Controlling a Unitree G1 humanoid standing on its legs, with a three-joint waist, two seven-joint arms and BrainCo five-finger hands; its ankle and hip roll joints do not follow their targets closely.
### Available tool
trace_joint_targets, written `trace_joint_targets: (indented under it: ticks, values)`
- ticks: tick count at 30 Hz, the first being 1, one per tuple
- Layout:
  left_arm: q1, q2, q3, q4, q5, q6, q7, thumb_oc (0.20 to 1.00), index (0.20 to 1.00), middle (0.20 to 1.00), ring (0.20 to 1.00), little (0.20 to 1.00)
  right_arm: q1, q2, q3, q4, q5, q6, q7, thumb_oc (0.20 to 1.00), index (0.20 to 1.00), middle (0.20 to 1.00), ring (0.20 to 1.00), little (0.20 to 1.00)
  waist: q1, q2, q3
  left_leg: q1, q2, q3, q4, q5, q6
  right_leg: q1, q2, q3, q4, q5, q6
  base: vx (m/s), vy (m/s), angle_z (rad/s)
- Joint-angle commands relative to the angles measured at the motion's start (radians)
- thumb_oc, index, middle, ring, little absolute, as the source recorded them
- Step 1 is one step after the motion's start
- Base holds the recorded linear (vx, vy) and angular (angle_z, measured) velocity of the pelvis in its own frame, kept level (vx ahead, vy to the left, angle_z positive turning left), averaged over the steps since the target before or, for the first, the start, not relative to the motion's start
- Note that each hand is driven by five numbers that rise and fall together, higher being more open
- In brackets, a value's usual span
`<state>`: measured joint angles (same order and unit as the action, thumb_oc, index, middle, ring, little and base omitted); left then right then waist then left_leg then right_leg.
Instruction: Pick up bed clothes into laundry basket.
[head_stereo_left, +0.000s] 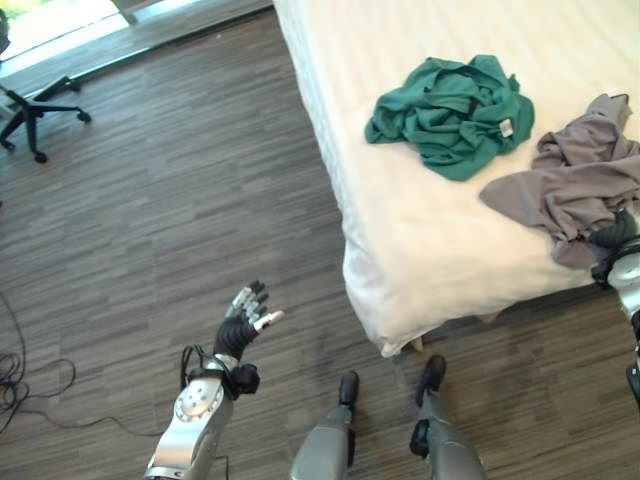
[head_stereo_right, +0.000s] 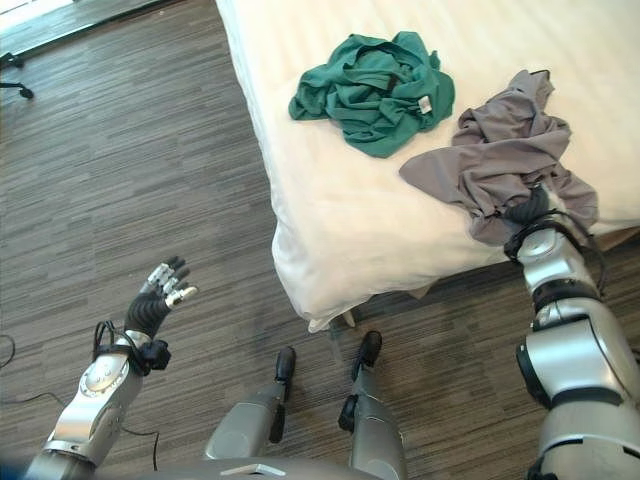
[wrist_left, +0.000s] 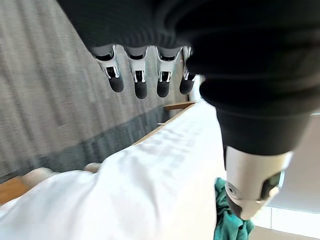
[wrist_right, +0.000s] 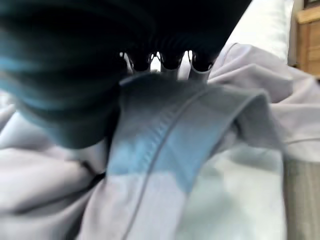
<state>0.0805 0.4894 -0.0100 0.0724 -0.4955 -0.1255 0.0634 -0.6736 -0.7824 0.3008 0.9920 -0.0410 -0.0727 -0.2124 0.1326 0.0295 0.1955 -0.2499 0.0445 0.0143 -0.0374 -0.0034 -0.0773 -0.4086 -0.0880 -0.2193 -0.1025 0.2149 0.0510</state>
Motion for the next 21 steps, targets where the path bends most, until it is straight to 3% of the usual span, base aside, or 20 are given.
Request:
trace_joint_targets:
  ticks: [1, 2, 4, 6, 7, 9, 10, 13, 16, 19, 21]
  values:
    - [-0.128, 0.114, 0.088, -0.057, 0.057, -0.107, 0.072, 1.0, 1.0, 1.0, 1.0, 1.0, 0.245, 0.139, 0.048, -0.103, -0.018, 0.016, 0.133, 0.2, 0.2, 0.2, 0.2, 0.2, -0.025, 0.053, 0.028, -0.027, 0.065, -0.072, -0.05, 0.154, -0.058, 0.112, -0.017, 0.049, 0.015, -0.093, 0.073, 0.06, 0.021, -0.16]
    - [-0.13, 0.116, 0.085, -0.056, 0.057, -0.107, 0.072, 1.0, 1.0, 1.0, 1.0, 1.0, 0.25, 0.139, 0.043, -0.108, -0.019, 0.019, 0.134, 0.2, 0.2, 0.2, 0.2, 0.2, -0.023, 0.051, 0.025, -0.033, 0.062, -0.073, -0.05, 0.16, -0.057, 0.107, -0.019, 0.049, 0.015, -0.088, 0.073, 0.09, 0.02, -0.13]
    - [-0.25, 0.24, 0.113, -0.027, 0.105, -0.106, 0.105, 1.0, 1.0, 1.0, 1.0, 1.0, 0.418, 0.169, -0.013, -0.224, -0.011, 0.022, 0.17, 0.2, 0.2, 0.2, 0.2, 0.2, -0.071, 0.051, -0.004, -0.019, 0.067, -0.062, -0.05, 0.143, -0.056, 0.112, -0.015, 0.061, 0.015, -0.096, 0.074, 0.08, 0.011, -0.06]
    - [-0.294, 0.274, 0.114, 0.009, 0.127, -0.105, 0.122, 1.0, 1.0, 1.0, 1.0, 1.0, 0.474, 0.172, -0.03, -0.271, -0.011, 0.023, 0.185, 0.2, 0.2, 0.2, 0.2, 0.2, -0.09, 0.048, -0.013, -0.015, 0.068, -0.055, -0.05, 0.137, -0.056, 0.112, -0.015, 0.064, 0.015, -0.095, 0.075, 0.04, 0.01, 0.0]
    - [-0.384, 0.353, 0.094, 0.079, 0.147, -0.097, 0.13, 1.0, 1.0, 1.0, 1.0, 1.0, 0.577, 0.174, -0.07, -0.355, 0.001, 0.024, 0.217, 0.2, 0.2, 0.2, 0.2, 0.2, -0.124, 0.047, -0.029, -0.006, 0.071, -0.046, -0.05, 0.131, -0.055, 0.11, -0.011, 0.078, 0.015, -0.094, 0.076, 0.1, 0.012, -0.02]
    - [-0.432, 0.383, 0.076, 0.101, 0.153, -0.097, 0.135, 1.0, 1.0, 1.0, 1.0, 1.0, 0.629, 0.183, -0.098, -0.39, 0.02, 0.02, 0.225, 0.2, 0.2, 0.2, 0.2, 0.2, -0.136, 0.046, -0.038, -0.001, 0.071, -0.041, -0.05, 0.129, -0.054, 0.109, -0.01, 0.087, 0.015, -0.094, 0.077, 0.06, 0.018, -0.11]
    - [-0.51, 0.438, 0.039, 0.178, 0.167, -0.1, 0.138, 1.0, 1.0, 1.0, 1.0, 1.0, 0.702, 0.204, -0.118, -0.442, 0.049, 0.013, 0.256, 0.2, 0.2, 0.2, 0.2, 0.2, -0.165, 0.044, -0.048, 0.014, 0.073, -0.029, -0.05, 0.122, -0.054, 0.109, -0.008, 0.101, 0.015, -0.094, 0.079, 0.04, 0.029, -0.31]
    - [-0.629, 0.474, -0.039, 0.293, 0.128, -0.09, 0.14, 1.0, 1.0, 1.0, 1.0, 1.0, 0.768, 0.234, -0.107, -0.476, 0.089, 0.001, 0.289, 0.2, 0.2, 0.2, 0.2, 0.2, -0.201, 0.041, -0.062, 0.032, 0.079, -0.01, -0.05, 0.119, -0.054, 0.112, -0.002, 0.123, 0.015, -0.093, 0.081, 0.06, 0.018, -0.38]
    - [-0.826, 0.539, -0.191, 0.452, 0.139, -0.067, 0.128, 1.0, 1.0, 1.0, 1.0, 1.0, 0.78, 0.248, -0.084, -0.477, 0.131, -0.002, 0.308, 0.2, 0.2, 0.2, 0.2, 0.2, -0.236, 0.043, -0.069, 0.037, 0.082, 0.004, -0.05, 0.115, -0.056, 0.108, 0.004, 0.148, 0.015, -0.089, 0.082, 0.0, 0.014, -0.21]
    - [-1.066, 0.567, -0.379, 0.639, 0.155, -0.047, 0.109, 1.0, 1.0, 1.0, 1.0, 1.0, 0.786, 0.26, -0.063, -0.502, 0.168, -0.008, 0.322, 0.2, 0.2, 0.2, 0.2, 0.2, -0.263, 0.047, -0.066, 0.022, 0.081, 0.011, -0.05, 0.115, -0.057, 0.084, 0.005, 0.167, 0.015, -0.077, 0.088, -0.04, 0.026, -0.12]
    - [-1.162, 0.566, -0.45, 0.734, 0.17, -0.032, 0.102, 1.0, 1.0, 1.0, 1.0, 1.0, 0.794, 0.258, -0.056, -0.524, 0.183, -0.012, 0.326, 0.2, 0.2, 0.2, 0.2, 0.2, -0.285, 0.058, -0.058, 0.01, 0.078, 0.017, -0.05, 0.116, -0.058, 0.066, 0.002, 0.177, 0.015, -0.068, 0.09, -0.04, 0.046, -0.11]
